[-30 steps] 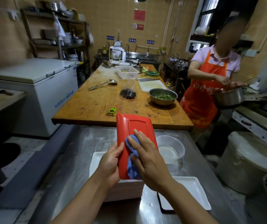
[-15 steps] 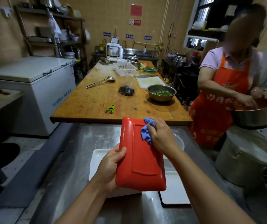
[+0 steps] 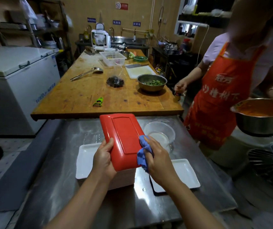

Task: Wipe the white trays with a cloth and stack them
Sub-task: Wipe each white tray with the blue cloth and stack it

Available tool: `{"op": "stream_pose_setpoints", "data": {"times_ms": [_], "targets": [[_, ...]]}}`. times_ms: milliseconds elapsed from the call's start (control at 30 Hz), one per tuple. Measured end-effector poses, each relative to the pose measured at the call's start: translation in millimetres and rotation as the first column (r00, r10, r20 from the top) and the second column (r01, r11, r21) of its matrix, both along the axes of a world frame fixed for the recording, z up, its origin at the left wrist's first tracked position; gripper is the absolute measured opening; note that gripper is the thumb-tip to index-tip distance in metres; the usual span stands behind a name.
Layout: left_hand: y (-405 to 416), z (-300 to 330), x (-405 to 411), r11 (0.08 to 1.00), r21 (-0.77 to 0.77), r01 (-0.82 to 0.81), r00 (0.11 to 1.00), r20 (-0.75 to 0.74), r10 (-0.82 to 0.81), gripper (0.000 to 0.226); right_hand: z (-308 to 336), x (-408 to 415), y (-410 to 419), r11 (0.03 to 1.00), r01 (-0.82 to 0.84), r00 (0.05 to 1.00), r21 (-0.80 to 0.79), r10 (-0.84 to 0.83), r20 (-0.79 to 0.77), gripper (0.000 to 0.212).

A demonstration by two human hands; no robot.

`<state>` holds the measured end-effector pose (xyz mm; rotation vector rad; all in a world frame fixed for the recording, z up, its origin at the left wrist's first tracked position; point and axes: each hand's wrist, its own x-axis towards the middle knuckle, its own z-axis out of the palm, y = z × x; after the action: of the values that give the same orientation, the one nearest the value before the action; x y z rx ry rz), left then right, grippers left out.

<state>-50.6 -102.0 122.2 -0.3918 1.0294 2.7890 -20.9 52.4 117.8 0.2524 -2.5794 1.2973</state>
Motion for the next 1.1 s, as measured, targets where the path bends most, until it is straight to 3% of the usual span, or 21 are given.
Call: {"op": "stream_pose_setpoints", "data": {"times_ms": [133,267,367,433,500,567,633,700,767,1033,1100], "targets": [[13,-1,-6,0.993,-0.094,-0.066,0.998,-0.023,0.064,0.031,-16,18,20,0.998,0.056,0.998,0.035,-0.055,-0.017,0.038],[34,6,-7,0.987,-0.161,-0.027,0.996,-0.086,0.013,0.026,-21,25,48,0.964,0.228,0.974,-0.135,-0.223,0.052,0.032],[55,7,-2,0.921,-0.389,0.023,0.974,-0.197,-0.108,0.022,-23,25,77,0.88,0.422,0.907,-0.218,-0.409,0.105,0.028],[72,1,3,0.735,-0.678,-0.003,0.935,-0.262,-0.238,0.023,-29,28,97,0.83,0.508,0.861,-0.231,-0.488,0.14,0.023],[89,-13,7,0.433,-0.891,-0.135,0.861,-0.322,-0.393,0.021,-38,32,115,0.775,0.576,0.817,-0.259,-0.54,0.202,0.02],[107,-31,10,0.204,-0.947,-0.248,0.791,-0.319,-0.522,0.014,-49,36,131,0.735,0.634,0.772,-0.239,-0.581,0.259,0.022],[123,-51,12,0.04,-0.952,-0.304,0.751,-0.266,-0.604,0.009,-60,38,145,0.707,0.672,0.735,-0.222,-0.6,0.315,0.025],[138,-72,12,-0.155,-0.93,-0.333,0.728,-0.15,-0.669,0.016,-68,40,157,0.68,0.699,0.709,-0.221,-0.618,0.341,0.022],[148,-92,12,-0.292,-0.887,-0.356,0.699,-0.046,-0.714,0.026,-75,41,167,0.667,0.719,0.688,-0.196,-0.643,0.337,0.019],[173,-153,12,-0.341,-0.867,-0.364,0.61,0.055,-0.79,0.033,-101,42,192,0.64,0.753,0.643,-0.152,-0.669,0.372,0.02],[176,-157,13,-0.306,-0.88,-0.363,0.595,0.034,-0.803,0.034,-106,42,196,0.634,0.755,0.642,-0.165,-0.665,0.383,0.019]]}}
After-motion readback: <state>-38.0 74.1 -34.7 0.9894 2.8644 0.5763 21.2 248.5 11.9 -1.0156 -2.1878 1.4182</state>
